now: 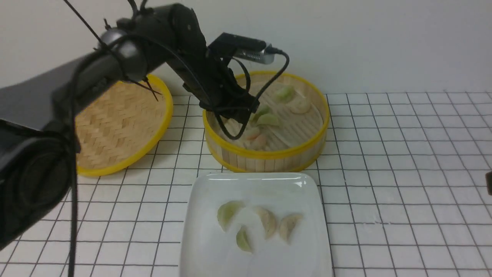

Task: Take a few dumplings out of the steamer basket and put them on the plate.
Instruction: Use the left arm to grab a dumpling from the steamer

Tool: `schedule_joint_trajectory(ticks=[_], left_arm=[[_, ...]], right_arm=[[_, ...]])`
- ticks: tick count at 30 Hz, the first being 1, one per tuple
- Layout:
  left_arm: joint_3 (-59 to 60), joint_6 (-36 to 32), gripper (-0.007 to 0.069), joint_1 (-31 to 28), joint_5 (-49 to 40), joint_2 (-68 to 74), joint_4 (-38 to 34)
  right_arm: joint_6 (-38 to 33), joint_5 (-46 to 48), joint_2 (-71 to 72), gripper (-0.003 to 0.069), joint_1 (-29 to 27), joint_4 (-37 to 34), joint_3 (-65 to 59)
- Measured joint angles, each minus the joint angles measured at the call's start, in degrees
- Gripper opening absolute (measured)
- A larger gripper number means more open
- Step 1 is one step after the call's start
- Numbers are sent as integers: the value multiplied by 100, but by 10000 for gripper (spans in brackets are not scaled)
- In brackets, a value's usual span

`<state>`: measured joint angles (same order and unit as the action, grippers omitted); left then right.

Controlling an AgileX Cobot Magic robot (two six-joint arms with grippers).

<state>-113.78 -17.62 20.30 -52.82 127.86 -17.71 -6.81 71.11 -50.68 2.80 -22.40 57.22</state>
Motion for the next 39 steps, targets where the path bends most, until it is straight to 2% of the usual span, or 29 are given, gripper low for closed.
schedule_joint_trajectory(ticks=[3, 9, 15, 23, 27, 28, 29, 31, 39], left_arm=[[-86, -317, 340, 3, 348, 386, -1], [-120, -1041, 344, 88, 752, 624, 1], [-132, -1444, 344, 218, 987, 782, 7], [-182, -1451, 340, 253, 1176, 979, 164], [-210, -1446, 281, 264, 1133, 991, 170], [-225, -1446, 206, 296, 1082, 993, 190], [-233, -1446, 183, 317, 1049, 993, 239], [-280, -1438, 186, 359, 956, 980, 349], [-982, -519, 186, 421, -590, 474, 1059]], right_arm=[[0, -2, 0, -10, 0, 0, 0], [0, -2, 0, -10, 0, 0, 0], [85, -25, -7, -10, 0, 0, 0], [103, -68, -7, -10, 0, 4, 0], [103, -82, -7, -10, 0, 4, 0], [103, -96, -7, -10, 0, 4, 0], [103, -126, -7, -10, 0, 4, 0], [103, -176, -7, -10, 0, 4, 0], [103, -285, -7, -10, 0, 4, 0]])
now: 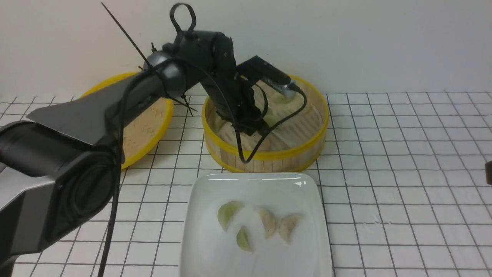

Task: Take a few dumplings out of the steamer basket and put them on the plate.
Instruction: Use the left arm to grab a dumpling from the steamer, then use the left arm to put the dumpling into the plate

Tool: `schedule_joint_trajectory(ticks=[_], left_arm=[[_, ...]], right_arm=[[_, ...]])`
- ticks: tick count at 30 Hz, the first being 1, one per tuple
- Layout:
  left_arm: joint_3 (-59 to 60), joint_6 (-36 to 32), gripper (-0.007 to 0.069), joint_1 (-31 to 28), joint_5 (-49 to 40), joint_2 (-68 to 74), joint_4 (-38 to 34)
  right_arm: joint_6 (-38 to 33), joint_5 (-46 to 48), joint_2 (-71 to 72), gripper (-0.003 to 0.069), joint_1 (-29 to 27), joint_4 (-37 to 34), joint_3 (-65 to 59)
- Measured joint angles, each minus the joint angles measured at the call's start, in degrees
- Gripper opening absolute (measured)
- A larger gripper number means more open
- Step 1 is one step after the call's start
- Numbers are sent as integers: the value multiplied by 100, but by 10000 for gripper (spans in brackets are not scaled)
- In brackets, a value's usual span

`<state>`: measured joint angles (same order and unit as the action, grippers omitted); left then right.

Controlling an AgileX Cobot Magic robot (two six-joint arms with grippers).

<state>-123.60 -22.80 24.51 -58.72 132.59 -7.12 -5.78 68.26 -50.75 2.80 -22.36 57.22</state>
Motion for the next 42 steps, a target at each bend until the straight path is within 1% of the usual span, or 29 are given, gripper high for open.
schedule_joint_trajectory(ticks=[4, 6, 8, 12, 13, 14, 15, 17, 19, 21, 24, 27, 28, 29, 31, 32, 34, 36, 38, 39, 42], left_arm=[[-547, 230, 186, 0, -902, -497, 231], [-658, 246, 186, 0, -1077, -663, 241], [-617, 413, 186, 0, -1166, -884, 235], [261, 1092, 186, 0, -1186, -1567, 125], [606, 1228, 186, 0, -1186, -1780, 86], [677, 1251, 186, 0, -1186, -1823, 64], [1342, 1403, 186, 0, -1192, -2201, -71], [1920, 1477, 186, 0, -1199, -2474, -262], [2646, 1512, 185, 0, -1199, -2679, -599], [3153, 1511, 185, 37, -1192, -2677, -766], [3750, 1494, 185, 160, -1179, -2479, -783], [3993, 1443, 188, 296, -1150, -2264, -692], [4051, 1418, 211, 401, -1145, -2126, -600], [4067, 1406, 256, 500, -1125, -2001, -489], [4071, 1401, 295, 582, -1119, -1908, -416], [4071, 1403, 356, 643, -1113, -1832, -317], [4071, 1403, 440, 699, -1101, -1765, -208], [4061, 1403, 491, 713, -1094, -1746, -145], [4013, 1403, 521, 713, -1094, -1739, -95], [3992, 1403, 518, 713, -1079, -1745, -51], [3954, 1410, 442, 713, -1071, -1846, 125]], right_arm=[[0, -98, 0, -10, 0, 0, 0], [0, -151, 0, -10, 0, 0, 0], [2, -183, 0, -10, 0, -11, 0], [7, -213, 0, -10, 0, -16, 0], [7, -213, 0, -10, 0, -16, 0], [7, -207, 0, -10, 0, -16, 0], [7, -207, 0, -10, 0, -16, 0], [7, -207, 0, -10, 0, -16, 0], [7, -212, 0, -10, 0, -16, 0], [7, -212, 0, -10, 0, -16, 0], [2, -212, 0, -10, 0, -16, 0], [-92, -212, -13, -10, 0, -24, 0], [-180, -212, -45, -10, 0, -26, 12], [-262, -202, -118, -10, 0, -52, 63], [-326, -169, -215, -10, 0, -92, 137], [-381, -58, -344, -10, 0, -198, 246], [-421, 166, -635, -10, 1, -371, 513], [-452, 314, -932, -10, 37, -491, 775], [-453, 345, -1291, -10, 137, -518, 1067], [-453, 350, -1477, -10, 253, -518, 1274], [-453, 350, -2014, -10, 612, -479, 1731]])
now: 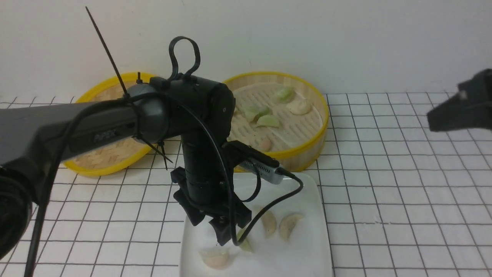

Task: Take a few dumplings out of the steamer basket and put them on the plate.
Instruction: Use the left arm to put the dumpling into the plate, then use the right arm to grab a dumpling from inside the steamer

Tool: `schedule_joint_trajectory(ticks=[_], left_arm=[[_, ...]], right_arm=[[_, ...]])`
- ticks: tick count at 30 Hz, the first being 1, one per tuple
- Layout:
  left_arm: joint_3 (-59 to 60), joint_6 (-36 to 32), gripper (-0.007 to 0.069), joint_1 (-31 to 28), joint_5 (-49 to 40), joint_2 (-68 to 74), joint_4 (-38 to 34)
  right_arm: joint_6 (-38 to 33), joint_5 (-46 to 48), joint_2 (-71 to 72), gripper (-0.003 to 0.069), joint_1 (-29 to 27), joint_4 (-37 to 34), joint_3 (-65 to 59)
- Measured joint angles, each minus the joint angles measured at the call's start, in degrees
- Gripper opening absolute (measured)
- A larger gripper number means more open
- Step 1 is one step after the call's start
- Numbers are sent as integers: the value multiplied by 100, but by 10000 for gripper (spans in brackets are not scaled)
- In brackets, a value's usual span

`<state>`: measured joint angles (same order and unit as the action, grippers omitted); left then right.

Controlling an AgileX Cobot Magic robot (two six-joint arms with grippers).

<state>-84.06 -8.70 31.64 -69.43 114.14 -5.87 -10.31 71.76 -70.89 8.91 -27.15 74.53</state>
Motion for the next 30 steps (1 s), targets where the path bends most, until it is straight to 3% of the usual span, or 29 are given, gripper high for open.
schedule_joint_trajectory(ticks=[4, 6, 11, 15, 24, 30], left_arm=[[39, 242, 128, -87, 6, -558, 311], [92, 379, 39, -260, 6, -957, 306], [551, 553, -6, -775, 6, -2054, 166], [1368, 645, -6, -1150, -20, -3193, 86], [2693, 951, -6, -1231, 362, -4823, 60], [3058, 965, -6, -1231, 384, -5374, 60]], right_arm=[[193, 2, -1129, -10, 764, 410, 1022], [402, 2, -1635, -10, 991, 724, 1493], [704, 2, -2911, 19, 1412, 1631, 2681], [731, 2, -4056, 99, 1697, 2101, 3701], [892, -3, -6066, 322, 1983, 2169, 5365], [1485, -8, -6834, 386, 2038, 2163, 5897]])
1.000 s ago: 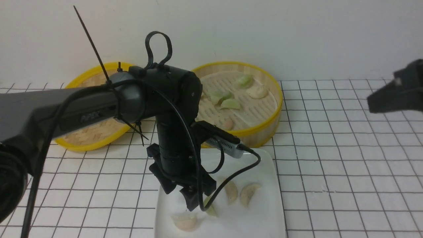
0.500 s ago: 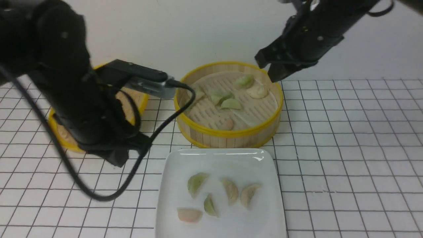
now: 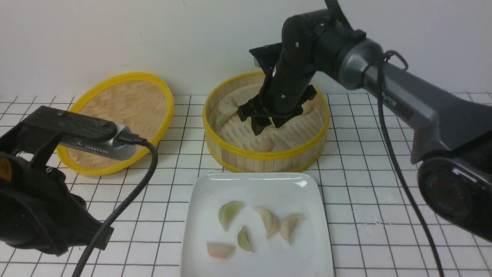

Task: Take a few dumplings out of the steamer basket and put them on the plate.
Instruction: Use the right arm to grab a dumpling from inside the steamer, then use the right arm to put the dumpling into the plate

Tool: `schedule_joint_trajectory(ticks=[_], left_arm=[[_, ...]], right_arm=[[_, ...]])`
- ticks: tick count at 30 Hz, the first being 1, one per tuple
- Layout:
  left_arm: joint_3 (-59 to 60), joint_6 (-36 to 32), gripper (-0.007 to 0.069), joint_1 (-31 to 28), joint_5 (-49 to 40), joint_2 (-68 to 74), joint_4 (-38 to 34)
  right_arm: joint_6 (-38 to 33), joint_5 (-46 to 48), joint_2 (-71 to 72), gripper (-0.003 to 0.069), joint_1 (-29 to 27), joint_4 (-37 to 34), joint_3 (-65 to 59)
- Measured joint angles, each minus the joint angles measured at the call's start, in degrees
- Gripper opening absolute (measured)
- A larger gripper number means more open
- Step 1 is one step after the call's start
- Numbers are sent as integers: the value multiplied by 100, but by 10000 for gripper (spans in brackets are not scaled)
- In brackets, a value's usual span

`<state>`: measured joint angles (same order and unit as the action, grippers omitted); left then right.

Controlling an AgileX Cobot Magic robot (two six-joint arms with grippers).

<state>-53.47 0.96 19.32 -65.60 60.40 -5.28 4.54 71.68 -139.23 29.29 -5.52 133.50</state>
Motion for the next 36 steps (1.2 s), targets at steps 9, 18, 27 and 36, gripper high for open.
schedule_joint_trajectory(ticks=[9, 18, 27, 36], left_arm=[[31, 5, -6, 0, 2, -223, -7], [31, 5, -6, 0, 2, -223, -7], [33, 5, -6, 0, 2, -223, 10], [33, 5, -6, 0, 30, -223, 21]], right_arm=[[491, -11, -383, 392, 0, -7, 38], [506, -60, -452, 298, 0, -268, 82], [460, -37, 954, 298, 0, -261, -573], [184, -25, 2498, 298, 347, -370, -3113]])
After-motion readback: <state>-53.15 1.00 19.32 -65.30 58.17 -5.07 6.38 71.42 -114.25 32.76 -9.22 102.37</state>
